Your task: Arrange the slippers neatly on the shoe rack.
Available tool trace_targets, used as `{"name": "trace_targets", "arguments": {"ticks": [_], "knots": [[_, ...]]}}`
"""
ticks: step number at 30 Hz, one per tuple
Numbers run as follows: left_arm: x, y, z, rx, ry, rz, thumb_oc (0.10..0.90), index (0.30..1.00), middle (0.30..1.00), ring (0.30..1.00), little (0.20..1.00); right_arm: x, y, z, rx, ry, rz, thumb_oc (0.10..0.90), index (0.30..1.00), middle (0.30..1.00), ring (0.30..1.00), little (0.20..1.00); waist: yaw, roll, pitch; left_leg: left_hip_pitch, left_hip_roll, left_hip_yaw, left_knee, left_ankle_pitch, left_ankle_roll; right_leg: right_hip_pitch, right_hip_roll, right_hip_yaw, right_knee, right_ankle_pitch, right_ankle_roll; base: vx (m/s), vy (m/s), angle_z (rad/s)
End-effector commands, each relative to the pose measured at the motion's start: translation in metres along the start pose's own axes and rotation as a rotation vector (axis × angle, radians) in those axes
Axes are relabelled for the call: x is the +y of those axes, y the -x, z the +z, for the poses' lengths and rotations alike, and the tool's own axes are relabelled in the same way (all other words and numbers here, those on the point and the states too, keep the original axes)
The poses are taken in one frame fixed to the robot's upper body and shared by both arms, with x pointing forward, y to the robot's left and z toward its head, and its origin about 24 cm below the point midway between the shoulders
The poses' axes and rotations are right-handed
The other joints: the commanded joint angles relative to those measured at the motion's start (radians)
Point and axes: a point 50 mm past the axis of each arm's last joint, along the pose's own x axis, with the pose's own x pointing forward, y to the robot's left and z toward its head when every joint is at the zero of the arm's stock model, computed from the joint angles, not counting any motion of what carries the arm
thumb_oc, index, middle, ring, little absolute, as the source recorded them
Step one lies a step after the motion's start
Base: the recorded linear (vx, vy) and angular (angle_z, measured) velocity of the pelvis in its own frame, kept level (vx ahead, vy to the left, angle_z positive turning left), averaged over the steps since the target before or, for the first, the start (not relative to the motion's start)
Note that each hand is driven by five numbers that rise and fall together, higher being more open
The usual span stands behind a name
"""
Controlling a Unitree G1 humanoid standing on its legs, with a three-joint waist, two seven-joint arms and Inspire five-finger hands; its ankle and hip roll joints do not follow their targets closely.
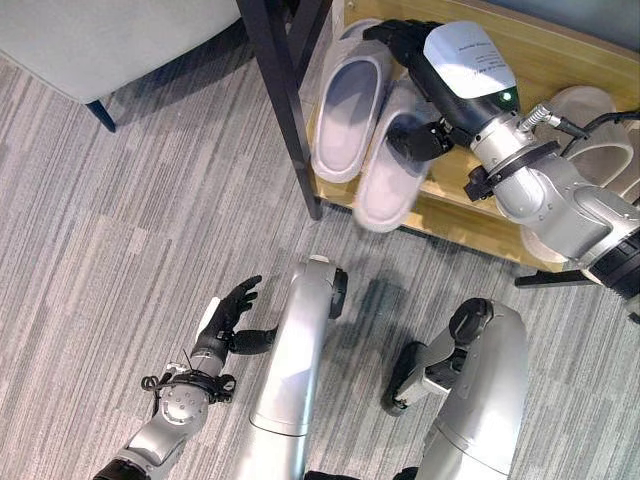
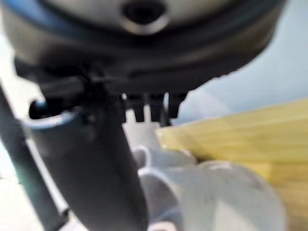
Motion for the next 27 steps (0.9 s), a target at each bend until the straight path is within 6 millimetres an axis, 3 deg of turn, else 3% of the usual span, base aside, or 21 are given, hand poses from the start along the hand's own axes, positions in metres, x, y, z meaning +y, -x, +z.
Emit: {"name": "trace_targets", "arguments": {"ticks": [1,8,14,17,24,27], "knots": [[-0.009,0.008,0.024,-0.140,0.036,-0.029,0.800,0.900,0.900,0.900,0.900,-0.075,-0.019,0.031,-0.181,0.027,-0.264,0.800,0.900,0.900,0.900,0.900,0.038,-0.002,-0.037,0.039,0.006,-0.025,-0.025,-0.175,-0.051,-0.057,0.013,0.014,0.025,0.068,-0.074,0.00,0.025,-0.06],[-0.008,0.008,0.025,-0.143,0.039,-0.007,0.800,0.900,0.900,0.900,0.900,-0.079,-0.003,0.037,-0.215,-0.039,-0.316,0.800,0.900,0.900,0.900,0.900,0.012,-0.001,-0.037,0.039,0.005,-0.018,-0.027,-0.173,-0.047,-0.057,0.019,0.017,0.022,0.067,-0.070,0.00,0.007,-0.01],[-0.007,0.007,0.026,-0.151,0.040,-0.004,0.800,0.900,0.900,0.900,0.900,-0.069,0.016,0.043,-0.232,-0.276,-0.288,0.800,0.900,0.900,0.900,0.900,-0.001,-0.010,-0.037,0.039,0.003,-0.007,-0.030,-0.173,-0.045,-0.057,0.021,0.019,0.021,0.067,-0.065,0.00,0.013,-0.04],[-0.009,0.005,0.029,-0.163,0.041,-0.010,0.800,0.900,0.900,0.900,0.900,-0.059,0.027,0.048,-0.243,-0.483,-0.253,0.800,0.900,0.900,0.900,0.900,-0.014,-0.010,-0.037,0.039,0.005,-0.001,-0.033,-0.173,-0.046,-0.057,0.022,0.019,0.019,0.062,-0.063,0.00,0.000,0.00],[-0.010,0.003,0.030,-0.167,0.041,-0.007,0.800,0.900,0.900,0.900,0.900,-0.051,0.038,0.053,-0.252,-0.657,-0.198,0.800,0.900,0.900,0.900,0.900,-0.021,-0.021,-0.037,0.039,0.006,0.005,-0.036,-0.173,-0.046,-0.057,0.027,0.023,0.016,0.063,-0.061,0.00,0.005,-0.02],[-0.011,0.002,0.031,-0.170,0.043,-0.014,0.800,0.900,0.900,0.900,0.900,-0.044,0.045,0.062,-0.294,-0.851,-0.136,0.800,0.900,0.900,0.900,0.900,-0.028,-0.023,-0.037,0.039,0.008,0.011,-0.038,-0.173,-0.045,-0.057,0.030,0.023,0.013,0.061,-0.060,0.00,0.008,-0.04]]}}
